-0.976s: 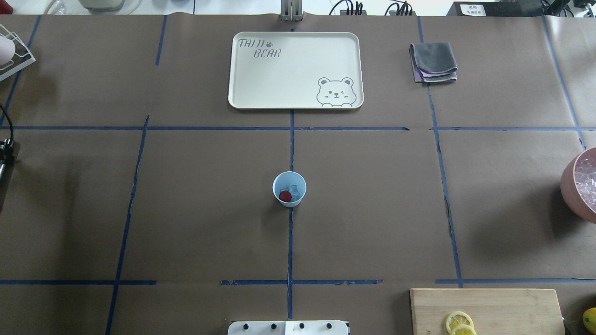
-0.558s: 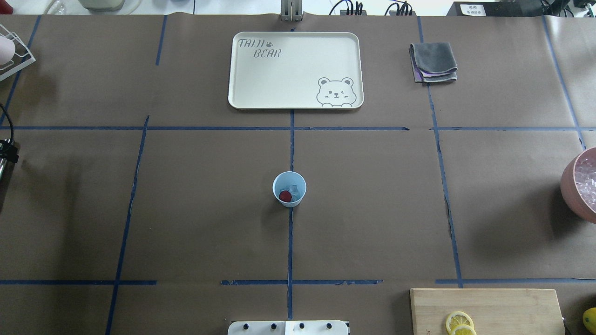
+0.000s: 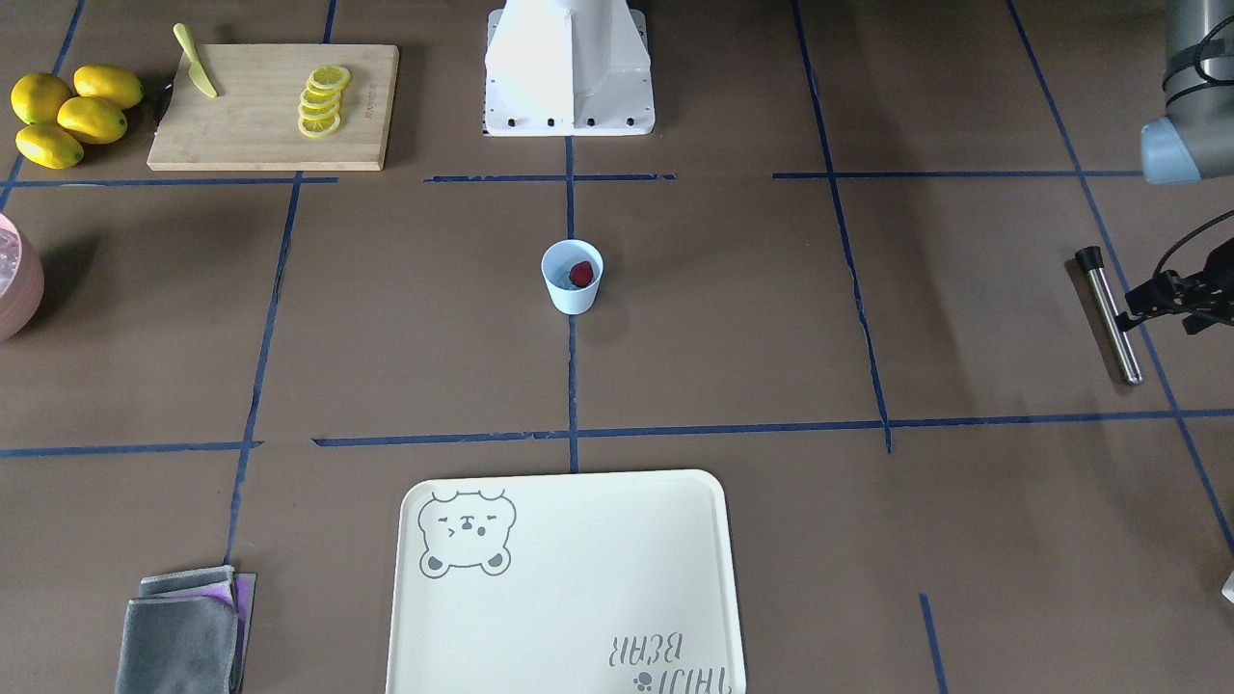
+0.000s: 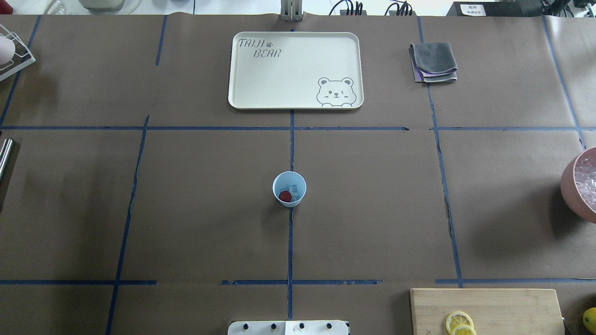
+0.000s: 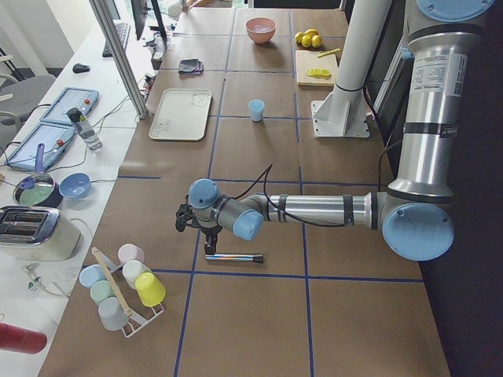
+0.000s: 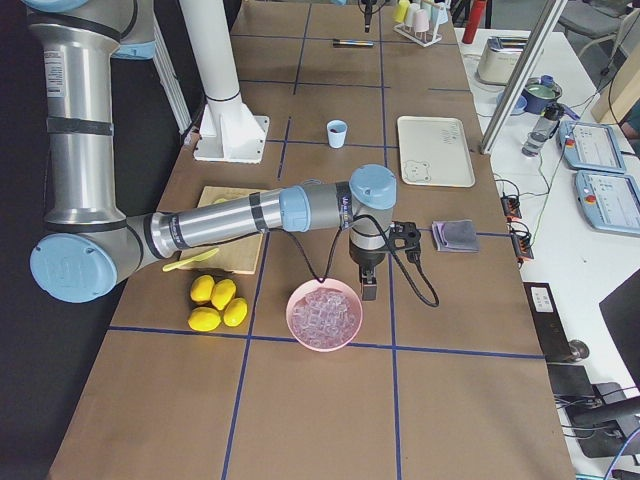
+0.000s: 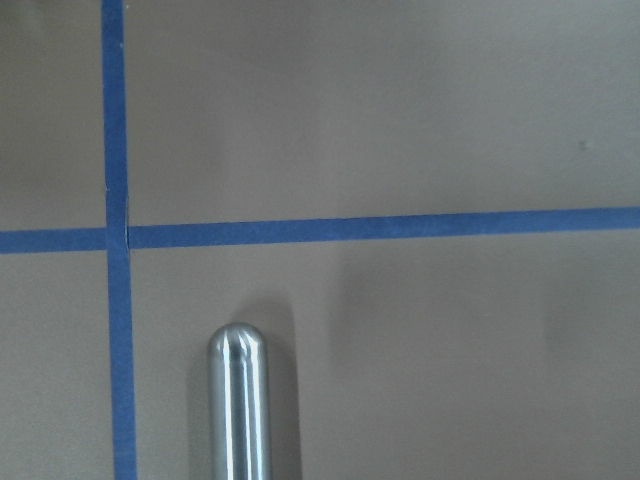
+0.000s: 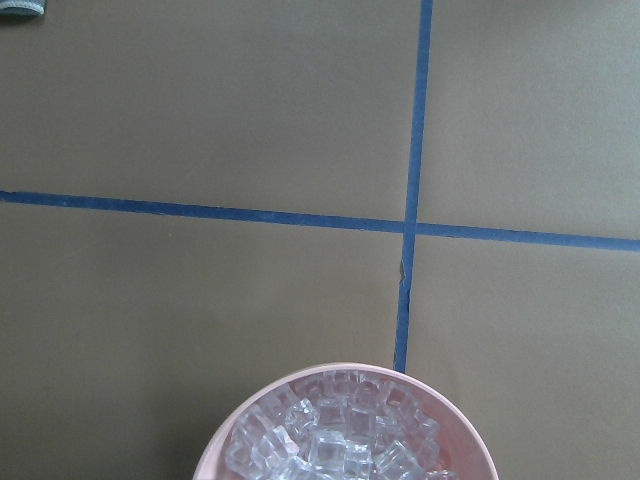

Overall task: Mash ice and strawberries in cup
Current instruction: 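Lay the muddler flat on the table and open the left gripper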

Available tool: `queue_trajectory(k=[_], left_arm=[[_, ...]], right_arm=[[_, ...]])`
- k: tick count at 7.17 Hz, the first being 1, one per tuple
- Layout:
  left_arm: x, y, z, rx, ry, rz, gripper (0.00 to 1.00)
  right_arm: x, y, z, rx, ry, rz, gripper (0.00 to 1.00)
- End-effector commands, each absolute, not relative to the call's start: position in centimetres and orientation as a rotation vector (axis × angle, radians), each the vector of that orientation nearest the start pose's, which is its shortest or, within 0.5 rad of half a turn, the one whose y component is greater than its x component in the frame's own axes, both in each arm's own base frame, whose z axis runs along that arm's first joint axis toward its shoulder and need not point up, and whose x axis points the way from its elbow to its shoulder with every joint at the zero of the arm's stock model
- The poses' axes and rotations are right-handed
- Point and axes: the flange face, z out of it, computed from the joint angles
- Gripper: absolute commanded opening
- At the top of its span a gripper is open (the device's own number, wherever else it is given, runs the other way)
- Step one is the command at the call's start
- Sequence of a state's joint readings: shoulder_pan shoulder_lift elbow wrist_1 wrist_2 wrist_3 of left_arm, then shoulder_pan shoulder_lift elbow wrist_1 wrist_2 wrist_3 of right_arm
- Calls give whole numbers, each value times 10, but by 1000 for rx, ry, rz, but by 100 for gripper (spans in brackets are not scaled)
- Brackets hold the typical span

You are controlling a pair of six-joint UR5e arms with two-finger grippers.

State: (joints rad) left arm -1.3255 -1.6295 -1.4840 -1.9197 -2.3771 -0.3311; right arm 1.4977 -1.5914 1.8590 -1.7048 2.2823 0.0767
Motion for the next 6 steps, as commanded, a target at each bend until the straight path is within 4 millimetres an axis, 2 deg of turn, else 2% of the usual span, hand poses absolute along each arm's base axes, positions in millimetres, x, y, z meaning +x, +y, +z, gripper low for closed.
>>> queue_trajectory(k=[1,2,3,4,5,6], left_arm=[[-20,-554,585,48,811,98,100],[-47,-556,575,27,807,117,100],[-64,-550,583,20,811,149,100],[-68,-533,601,-4,815,137,100],[-67,-504,616,-34,828,118,100],[-66,-479,606,-30,824,118,100]], right_arm=[[41,-480,552,58,-715,-77,99],[44,-479,558,51,-715,-77,99],[54,-479,577,42,-718,-98,99],[62,-478,589,37,-725,-107,99],[65,-474,597,23,-745,-92,99],[64,-473,597,20,-756,-91,99]])
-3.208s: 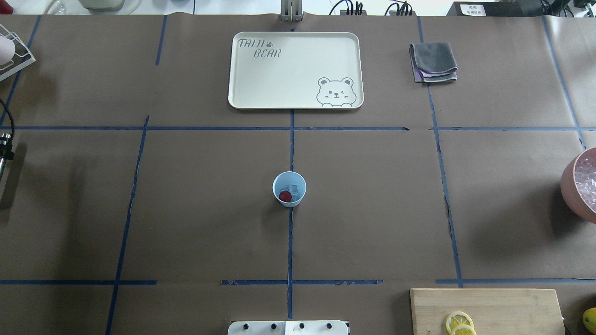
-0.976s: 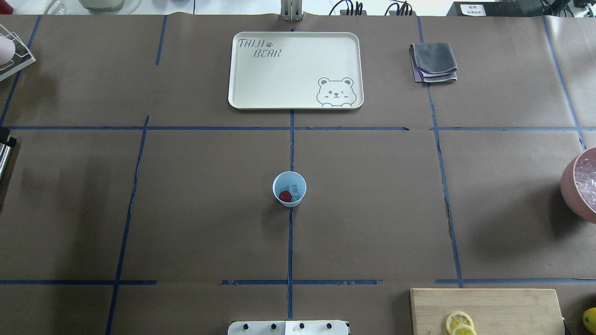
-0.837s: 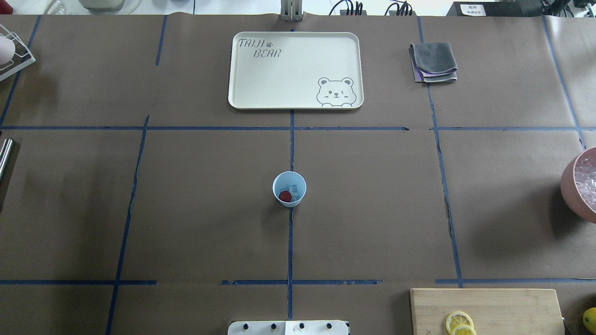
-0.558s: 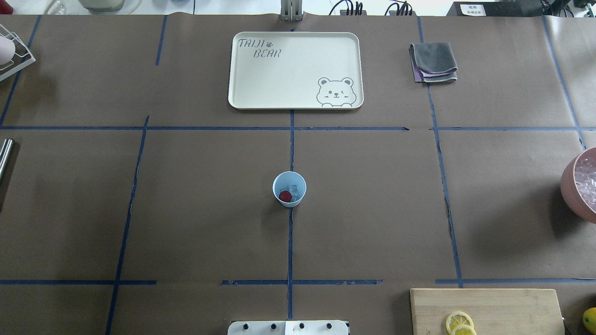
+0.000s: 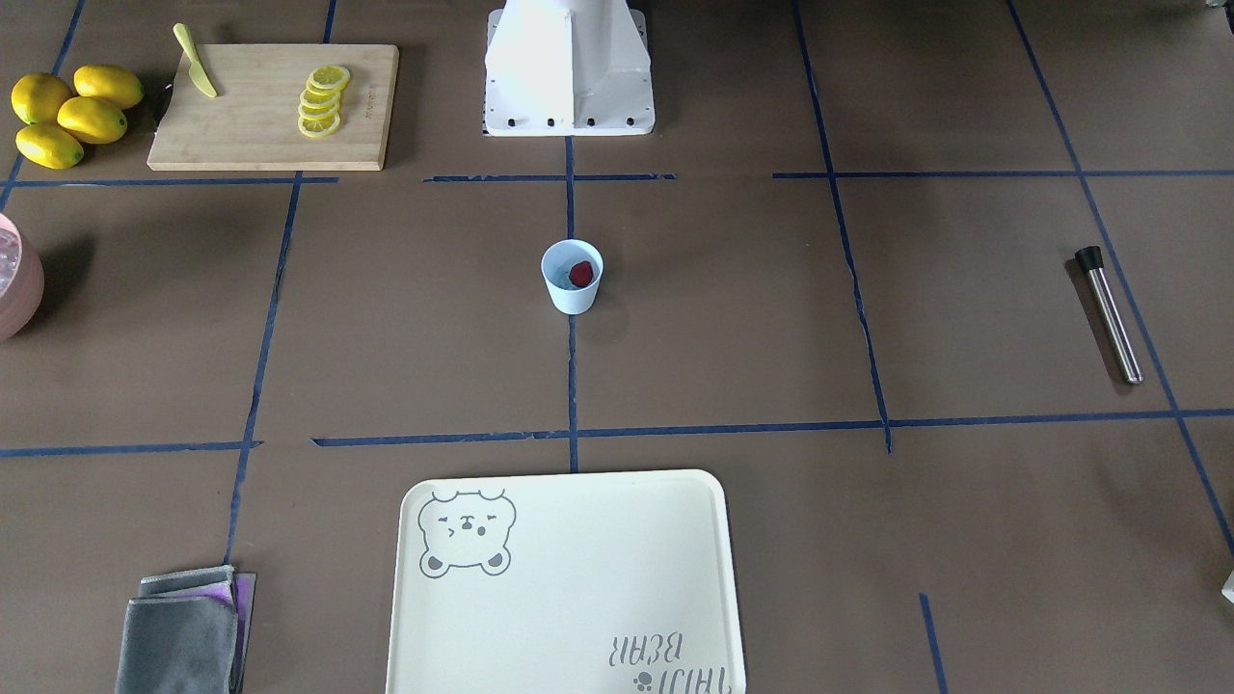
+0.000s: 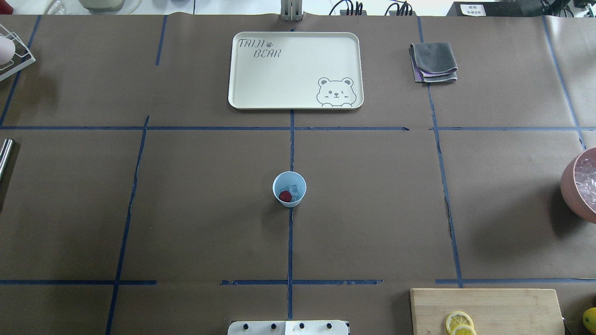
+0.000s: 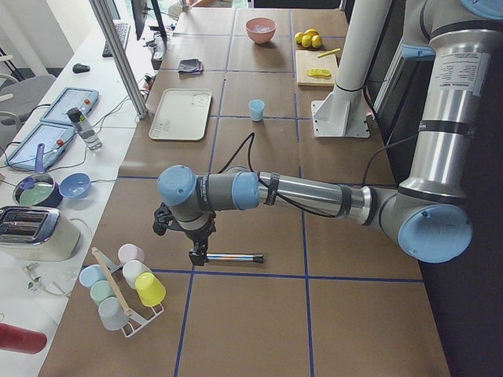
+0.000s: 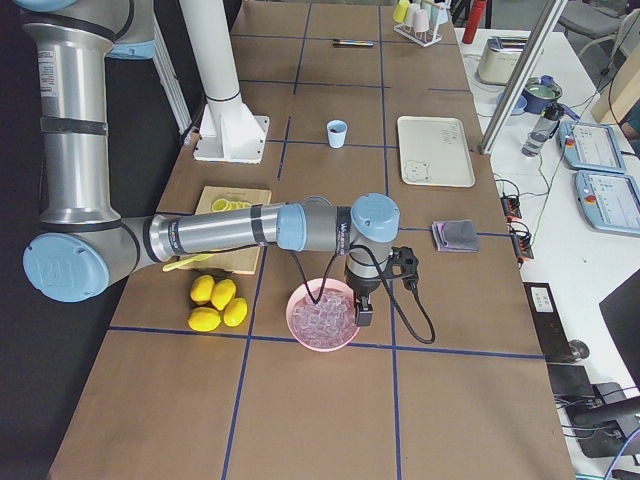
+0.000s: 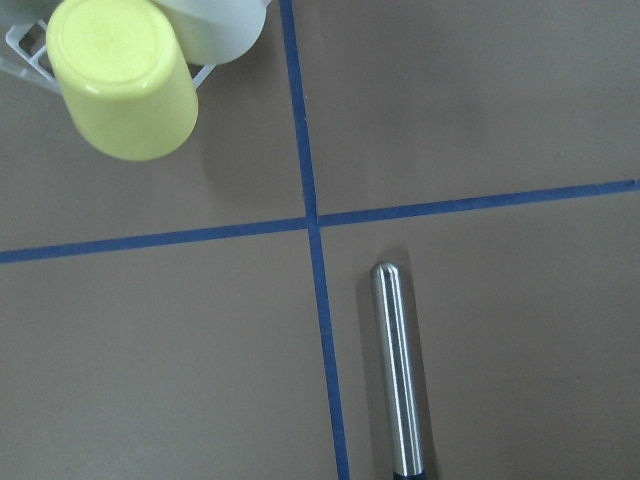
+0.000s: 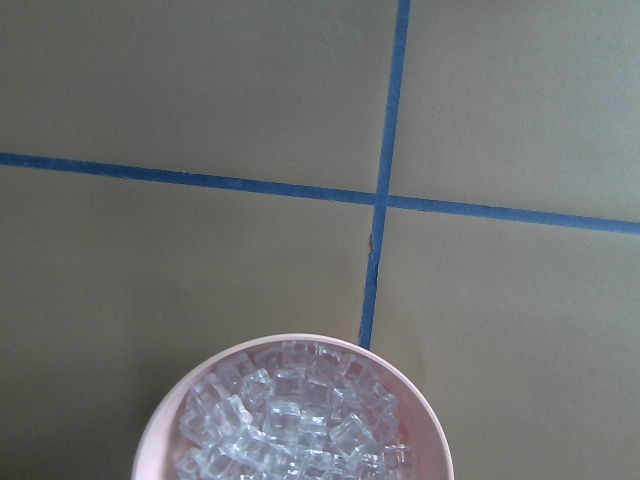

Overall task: Mash ice and strawberries in cup
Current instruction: 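Lay the muddler flat on the table and open the left gripper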

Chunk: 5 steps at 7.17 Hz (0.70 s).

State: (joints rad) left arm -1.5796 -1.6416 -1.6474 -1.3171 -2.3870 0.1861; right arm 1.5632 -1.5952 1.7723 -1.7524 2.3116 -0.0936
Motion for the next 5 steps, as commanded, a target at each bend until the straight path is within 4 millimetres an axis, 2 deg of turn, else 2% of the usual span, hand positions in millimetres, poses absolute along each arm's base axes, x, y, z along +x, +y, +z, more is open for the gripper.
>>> queue_trajectory(k=[1,2,3,4,5], left_arm=[[-67,-469,597,-79,830,99,100],[-69,-454,605,-97,834,90,100],[-69,-450,610,-96,834,91,100],[-69,-448,606,-87,831,93,100],[-68,-431,607,-91,833,92,100]], right_arm=[[75,-466,602,22,-756,-72,99],[80,-455,611,33,-756,-112,99],[82,-446,621,25,-739,-127,99],[83,-437,634,5,-721,-126,99],[82,-431,642,-10,-725,-119,99]])
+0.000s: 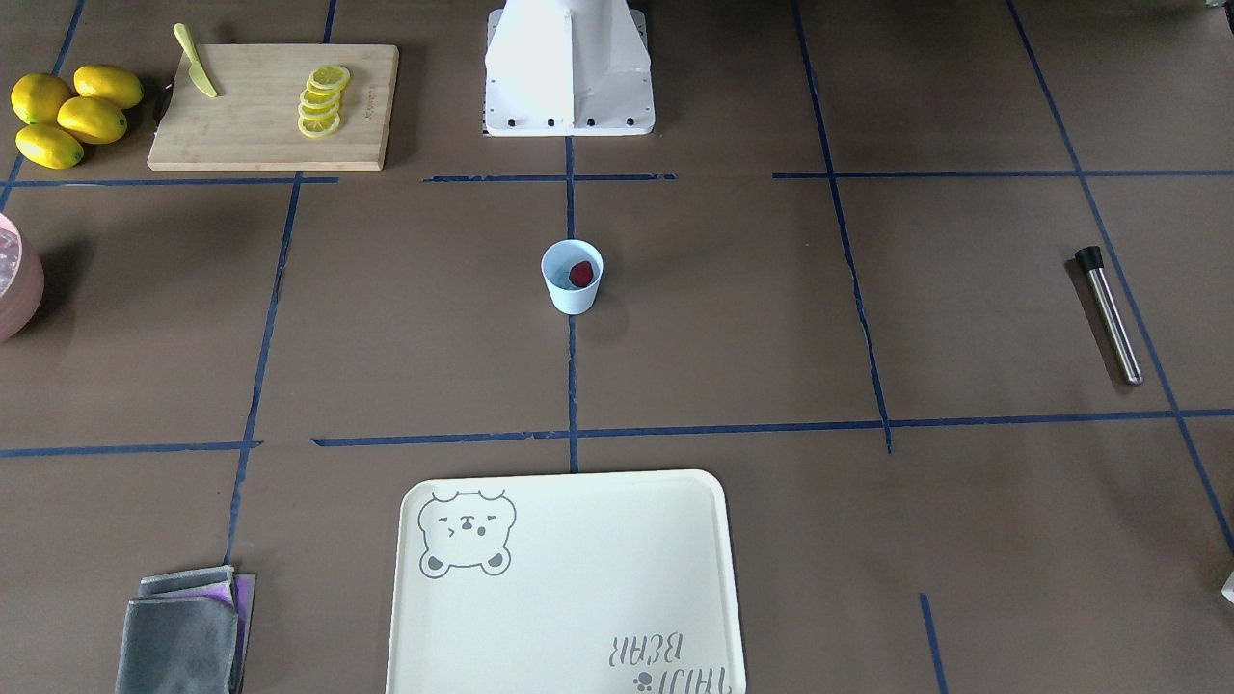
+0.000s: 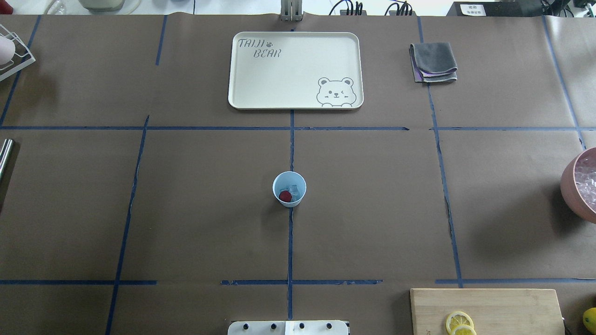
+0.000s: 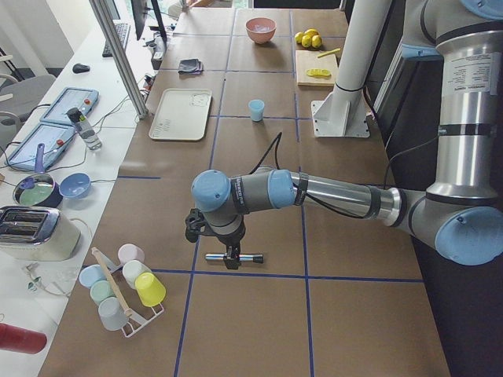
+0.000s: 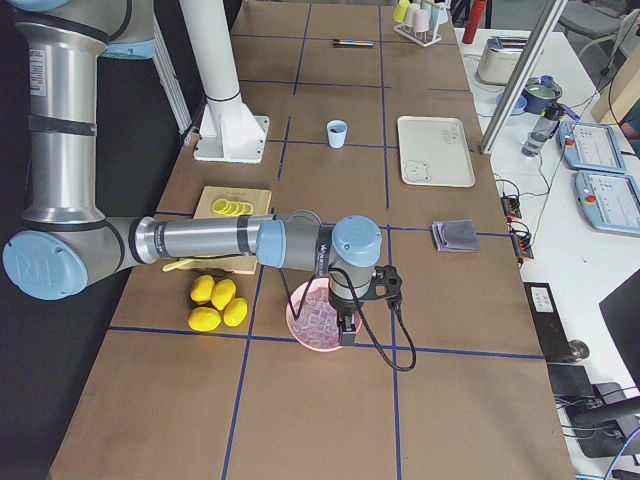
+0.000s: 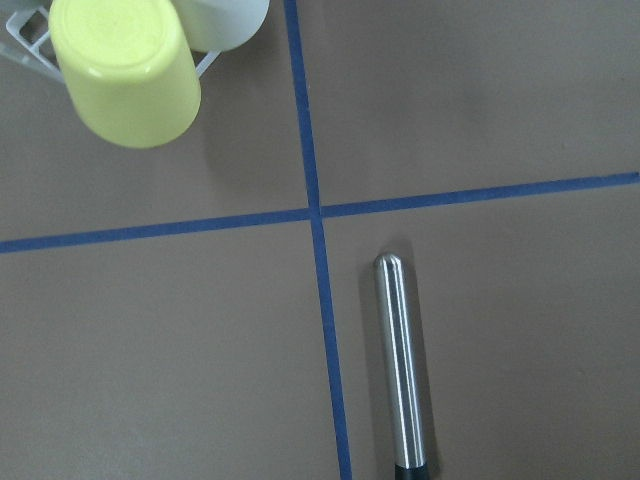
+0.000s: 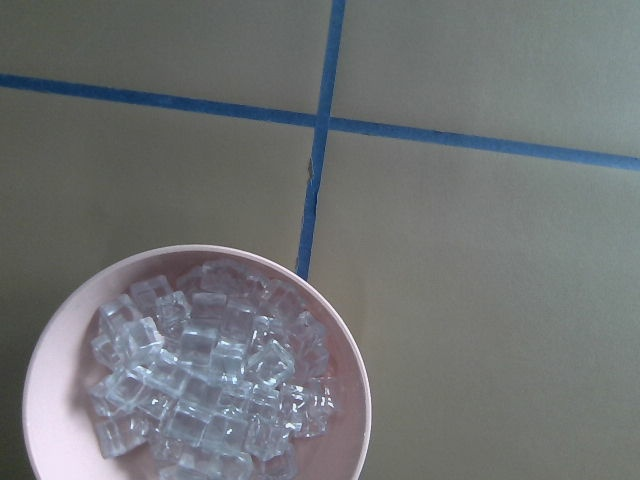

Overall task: Mash ice and strawberries in cup
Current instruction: 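Lay the muddler flat on the table and open the left gripper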

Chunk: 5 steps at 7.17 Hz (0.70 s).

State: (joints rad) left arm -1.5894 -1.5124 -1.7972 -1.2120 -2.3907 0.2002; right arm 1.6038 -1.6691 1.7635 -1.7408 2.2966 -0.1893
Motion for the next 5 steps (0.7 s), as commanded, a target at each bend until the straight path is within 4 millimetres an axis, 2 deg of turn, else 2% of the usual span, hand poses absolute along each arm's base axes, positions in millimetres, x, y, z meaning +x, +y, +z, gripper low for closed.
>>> queue_trajectory(k=[1,2,5], left_arm=[[-68,-428,598,-74,830,99,100],[-68,-428,608,-93,824,95,100],[-68,-431,608,-69,821,97,100]], right_arm=[[82,-431,642,-10,-728,-120,99],[82,-430,646,-19,-729,-117,99],[82,-430,650,-27,-730,-112,99]])
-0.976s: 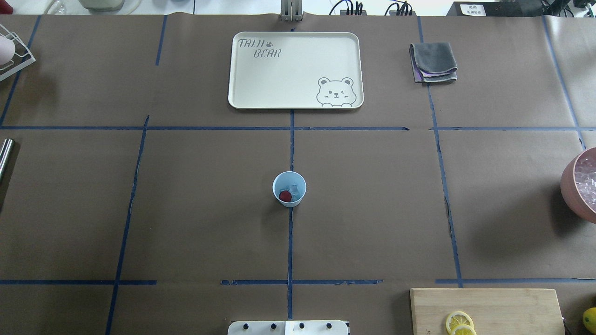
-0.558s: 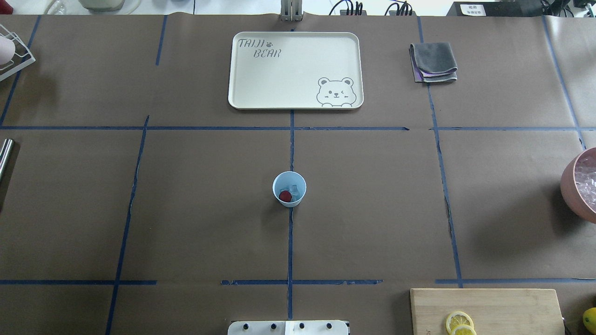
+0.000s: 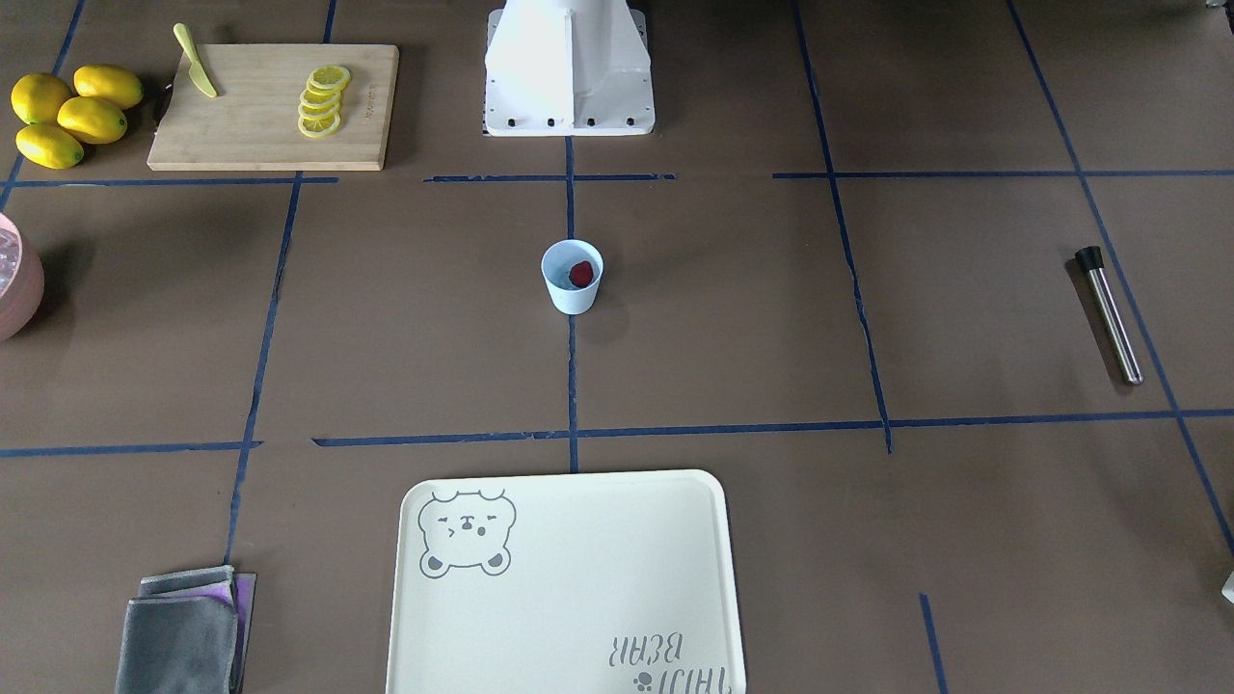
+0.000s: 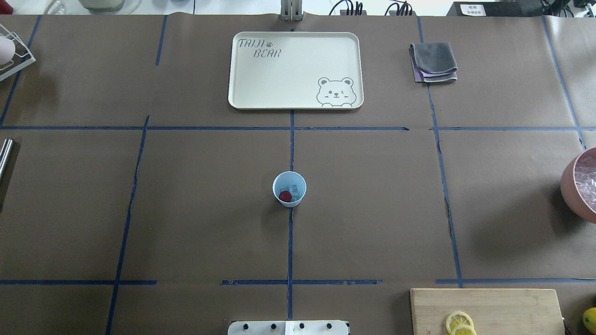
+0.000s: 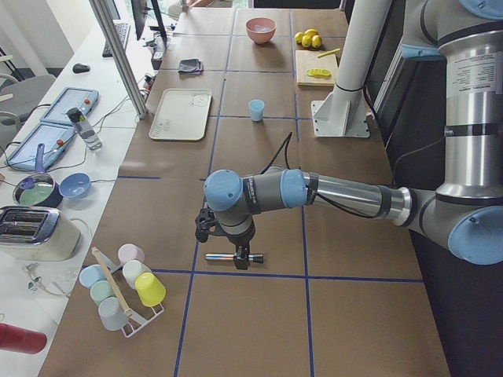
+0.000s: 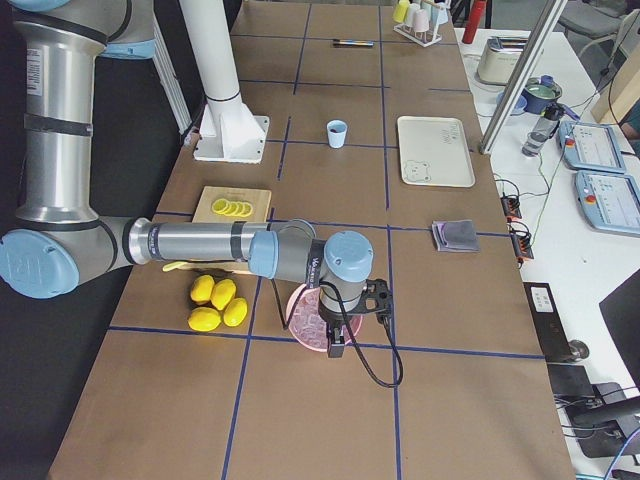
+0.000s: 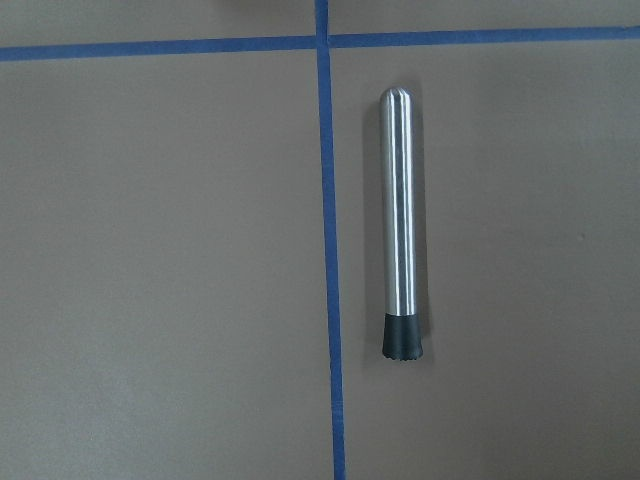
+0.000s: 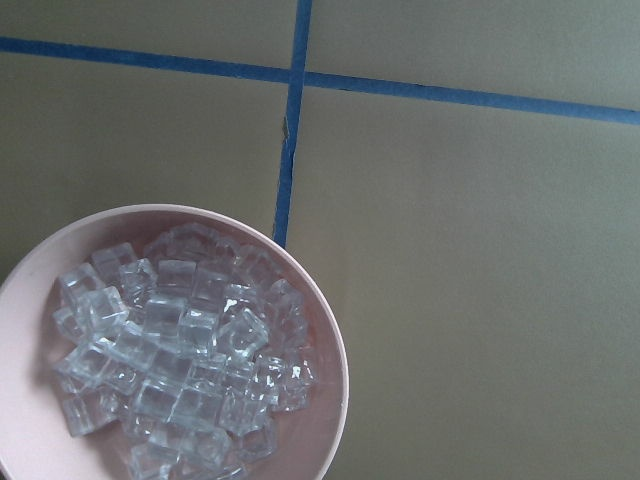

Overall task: Mash ice and strawberries in cup
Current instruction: 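Lay the muddler flat on the table and open the left gripper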

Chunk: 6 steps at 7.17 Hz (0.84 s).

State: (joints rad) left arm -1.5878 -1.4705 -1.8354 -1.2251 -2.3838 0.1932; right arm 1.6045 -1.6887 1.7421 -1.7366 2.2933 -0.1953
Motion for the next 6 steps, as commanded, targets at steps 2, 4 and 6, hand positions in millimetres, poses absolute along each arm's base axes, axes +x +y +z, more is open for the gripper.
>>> queue_trajectory(k=[2,4,6], left_arm=[[-71,-439,636,6,805,128,100],[-73,-444,643,28,793,73,100],[-74,-445,634,20,793,9,100]], right_arm=[[82,-430,650,-25,-730,-114,99],[82,-430,649,-23,-730,-116,99],[82,-431,647,-19,-729,-118,99]])
